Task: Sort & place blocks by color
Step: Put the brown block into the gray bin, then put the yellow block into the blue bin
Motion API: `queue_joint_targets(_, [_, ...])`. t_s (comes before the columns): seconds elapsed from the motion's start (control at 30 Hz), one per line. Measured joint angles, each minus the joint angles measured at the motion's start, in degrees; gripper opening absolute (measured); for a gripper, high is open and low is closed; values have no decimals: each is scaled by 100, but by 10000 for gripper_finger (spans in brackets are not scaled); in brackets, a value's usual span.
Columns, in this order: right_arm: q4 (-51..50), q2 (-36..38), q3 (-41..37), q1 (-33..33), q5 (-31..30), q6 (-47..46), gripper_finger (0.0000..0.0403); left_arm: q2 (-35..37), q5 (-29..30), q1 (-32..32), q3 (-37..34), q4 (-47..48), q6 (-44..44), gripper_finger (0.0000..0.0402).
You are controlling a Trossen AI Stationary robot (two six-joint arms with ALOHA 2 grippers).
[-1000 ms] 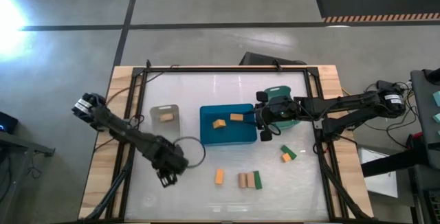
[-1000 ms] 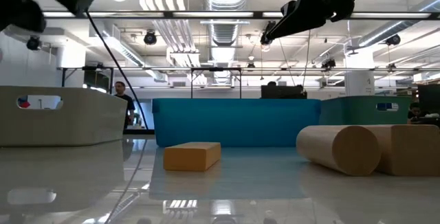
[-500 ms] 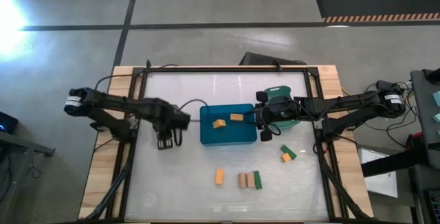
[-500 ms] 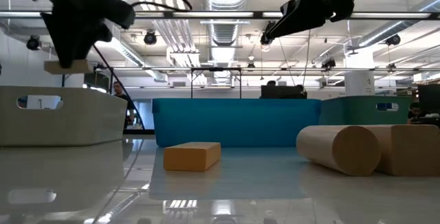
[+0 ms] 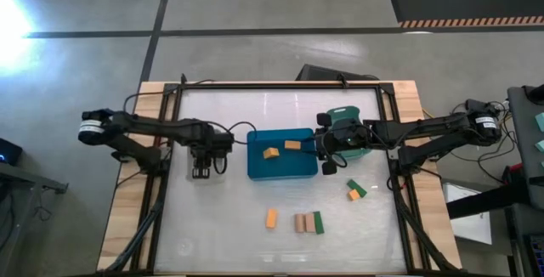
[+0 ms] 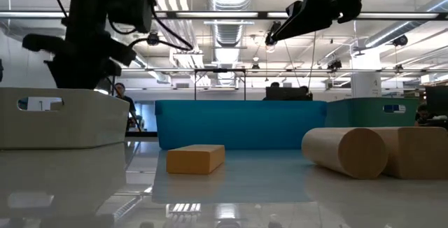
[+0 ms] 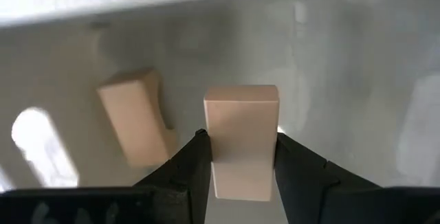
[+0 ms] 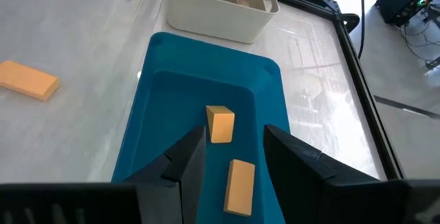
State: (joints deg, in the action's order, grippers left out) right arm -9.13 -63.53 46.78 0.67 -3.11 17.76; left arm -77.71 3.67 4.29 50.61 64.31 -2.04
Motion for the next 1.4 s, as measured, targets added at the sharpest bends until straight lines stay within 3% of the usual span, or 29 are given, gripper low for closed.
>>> queue_joint_targets(0.4, [47, 0, 0, 0, 0, -15, 139, -39, 186, 0, -588, -584, 18, 117])
queue_joint_targets(0.63, [44, 0, 0, 0, 0, -15, 139, -58, 632, 0, -562, -587, 14, 176])
queue_joint_targets(0.83, [44, 0, 0, 0, 2, -61, 139, -37, 639, -20, -520, -570, 64, 186])
queue_joint_targets(1.27, [-299, 1, -42, -7, 11, -1011, 139, 80, 617, -313, 868, -292, 929, 189])
queue_joint_targets(1.4, [-796, 0, 3, -80, 14, -1393, 139, 94, 925, -516, 1283, -283, 1079, 189])
